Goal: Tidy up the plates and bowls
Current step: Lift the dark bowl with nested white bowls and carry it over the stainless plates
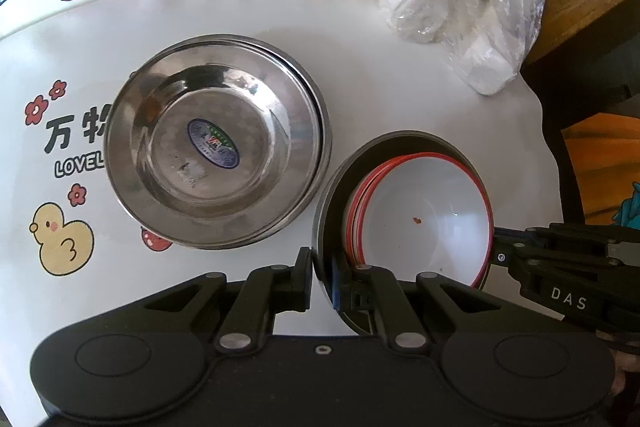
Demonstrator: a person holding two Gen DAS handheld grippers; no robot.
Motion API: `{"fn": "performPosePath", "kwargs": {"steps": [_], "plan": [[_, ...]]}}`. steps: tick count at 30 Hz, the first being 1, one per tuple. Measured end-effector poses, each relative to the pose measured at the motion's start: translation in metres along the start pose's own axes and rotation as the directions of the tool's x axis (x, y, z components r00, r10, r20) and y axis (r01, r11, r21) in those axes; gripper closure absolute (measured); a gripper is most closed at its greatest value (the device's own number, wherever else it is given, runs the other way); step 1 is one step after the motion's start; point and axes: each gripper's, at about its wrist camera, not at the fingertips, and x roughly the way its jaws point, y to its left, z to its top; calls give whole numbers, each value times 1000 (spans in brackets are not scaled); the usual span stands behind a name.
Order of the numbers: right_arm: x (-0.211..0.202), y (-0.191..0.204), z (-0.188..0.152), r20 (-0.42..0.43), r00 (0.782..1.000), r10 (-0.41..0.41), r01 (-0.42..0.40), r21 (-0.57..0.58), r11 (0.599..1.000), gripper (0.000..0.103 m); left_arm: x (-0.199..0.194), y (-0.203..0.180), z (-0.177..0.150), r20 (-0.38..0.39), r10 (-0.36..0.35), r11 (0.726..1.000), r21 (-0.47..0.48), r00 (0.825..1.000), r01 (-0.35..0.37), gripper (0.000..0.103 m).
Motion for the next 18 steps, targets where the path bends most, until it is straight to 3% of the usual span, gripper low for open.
{"fn": "performPosePath", "kwargs": {"steps": [18], "plan": [[9, 30, 33, 1, 999, 35, -35, -105, 994, 92, -22, 31, 15, 72, 20, 991, -135, 997, -10, 96]]}}
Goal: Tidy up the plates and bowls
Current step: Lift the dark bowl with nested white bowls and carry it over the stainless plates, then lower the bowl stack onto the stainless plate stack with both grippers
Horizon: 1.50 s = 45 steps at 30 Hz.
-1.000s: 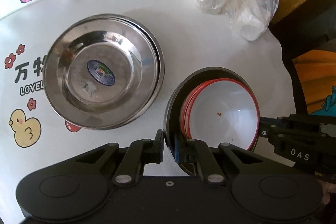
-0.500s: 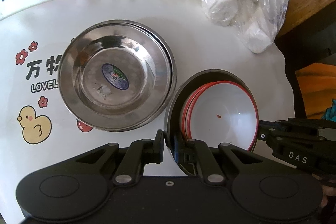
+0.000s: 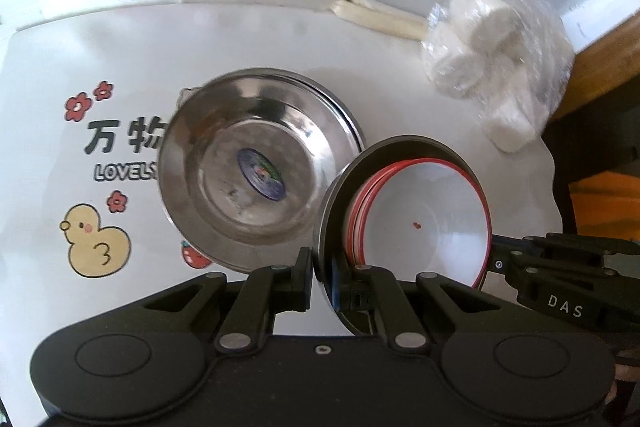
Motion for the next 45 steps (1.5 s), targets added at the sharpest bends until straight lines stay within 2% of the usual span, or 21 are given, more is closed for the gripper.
{"fn": "performPosePath", "kwargs": {"steps": [22, 35, 45], "plan": [[63, 39, 57, -67, 997, 46, -55, -128, 990, 92, 5, 63, 24, 37, 80, 985, -157, 996, -73, 96], [86, 55, 75, -85, 995, 58, -70, -155, 985, 92, 14, 83, 33, 26, 112, 975, -195, 993, -105, 95], [95, 51, 80, -93, 994, 52, -65, -147, 987, 92, 23, 83, 41, 15, 114, 975, -195, 993, -109, 95]]}}
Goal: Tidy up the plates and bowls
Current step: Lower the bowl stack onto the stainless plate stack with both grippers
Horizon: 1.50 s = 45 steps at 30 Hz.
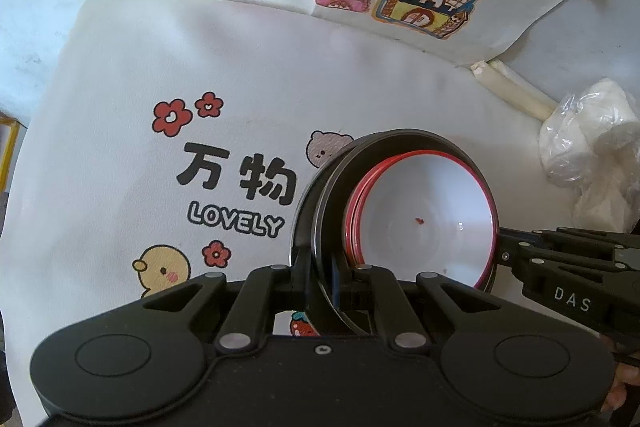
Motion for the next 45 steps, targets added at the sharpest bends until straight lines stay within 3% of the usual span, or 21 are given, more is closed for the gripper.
{"fn": "performPosePath", "kwargs": {"steps": [45], "plan": [[-3, -11, -3, 11, 999, -34, 34, 53, 998, 90, 14, -11, 0, -14, -4, 1000, 29, 1000, 4, 94]]}}
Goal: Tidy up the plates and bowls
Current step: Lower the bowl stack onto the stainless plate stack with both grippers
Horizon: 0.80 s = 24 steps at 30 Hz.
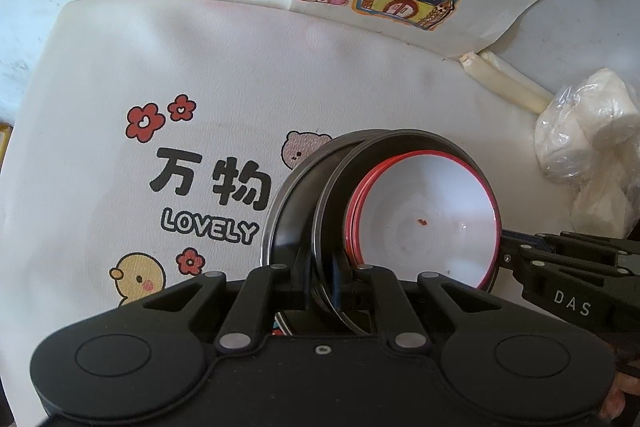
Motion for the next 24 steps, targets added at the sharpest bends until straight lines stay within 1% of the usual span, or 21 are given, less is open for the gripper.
{"fn": "performPosePath", "kwargs": {"steps": [13, 15, 18, 20, 24], "plan": [[-3, 1, -5, 25, 1000, -9, 9, 11, 1000, 89, -3, -2, -4, 10, 16, 1000, 0, 1000, -16, 92], [-4, 2, -5, 28, 1000, -10, 10, 10, 1000, 89, -4, -2, -5, 12, 20, 1000, 1, 1000, -20, 89], [-6, 2, -7, 32, 999, -17, 17, 12, 1000, 88, -6, -1, -5, 16, 32, 999, -2, 999, -32, 82], [-7, 3, -8, 34, 999, -26, 25, 16, 1000, 83, -8, 0, -6, 22, 42, 999, -8, 999, -42, 77], [-10, 2, -13, 41, 998, -39, 38, 25, 999, 76, -12, 0, -7, 32, 51, 999, -18, 998, -50, 74]]}}
